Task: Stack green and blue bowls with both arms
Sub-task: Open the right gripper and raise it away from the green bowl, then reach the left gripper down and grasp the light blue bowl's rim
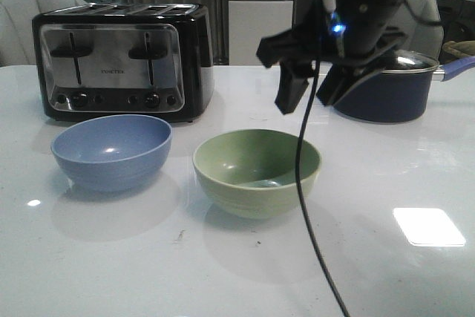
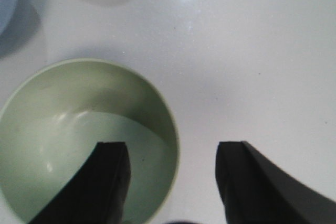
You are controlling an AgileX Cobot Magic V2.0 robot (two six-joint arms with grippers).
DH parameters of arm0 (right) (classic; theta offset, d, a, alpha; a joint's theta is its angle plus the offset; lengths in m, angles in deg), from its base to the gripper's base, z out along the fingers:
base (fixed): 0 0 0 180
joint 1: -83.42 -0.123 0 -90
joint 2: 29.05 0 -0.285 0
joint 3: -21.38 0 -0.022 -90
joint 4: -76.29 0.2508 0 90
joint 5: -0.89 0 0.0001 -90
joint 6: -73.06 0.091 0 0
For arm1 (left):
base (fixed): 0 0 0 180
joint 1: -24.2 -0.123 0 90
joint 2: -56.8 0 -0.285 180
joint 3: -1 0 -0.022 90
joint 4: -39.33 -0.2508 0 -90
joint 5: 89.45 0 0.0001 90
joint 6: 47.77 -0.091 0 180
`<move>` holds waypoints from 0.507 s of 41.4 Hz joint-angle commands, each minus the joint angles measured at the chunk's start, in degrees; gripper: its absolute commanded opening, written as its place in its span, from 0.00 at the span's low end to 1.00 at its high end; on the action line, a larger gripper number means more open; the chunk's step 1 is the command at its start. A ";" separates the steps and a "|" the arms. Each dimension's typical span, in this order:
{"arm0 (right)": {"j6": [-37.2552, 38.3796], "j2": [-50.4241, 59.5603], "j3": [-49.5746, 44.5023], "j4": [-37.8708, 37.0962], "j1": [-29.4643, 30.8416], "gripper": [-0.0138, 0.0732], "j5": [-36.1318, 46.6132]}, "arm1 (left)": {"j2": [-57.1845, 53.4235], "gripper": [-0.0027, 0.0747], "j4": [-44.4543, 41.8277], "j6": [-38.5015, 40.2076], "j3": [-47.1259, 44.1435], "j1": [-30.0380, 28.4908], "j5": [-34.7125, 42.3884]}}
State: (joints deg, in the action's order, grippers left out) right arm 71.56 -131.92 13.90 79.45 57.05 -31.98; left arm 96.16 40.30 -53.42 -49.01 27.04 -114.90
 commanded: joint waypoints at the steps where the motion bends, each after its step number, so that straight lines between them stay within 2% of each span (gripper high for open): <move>1: -2.73 9.76 -2.81 -0.45 -1.19 0.72 2.83 | 1.07 0.60 1.30 0.05 2.14 0.30 4.26; 10: -3.56 24.81 -14.66 -0.17 -2.53 0.72 3.67 | 6.74 0.61 1.67 -0.04 5.95 4.18 0.57; 21: -3.56 39.78 -25.35 2.40 -2.53 0.72 3.00 | 20.54 0.83 1.42 -0.04 11.97 9.32 -0.13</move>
State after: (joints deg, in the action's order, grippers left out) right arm 68.63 -96.99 -10.94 80.61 54.56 -31.81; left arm 112.35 41.37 -53.42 -40.89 35.15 -118.45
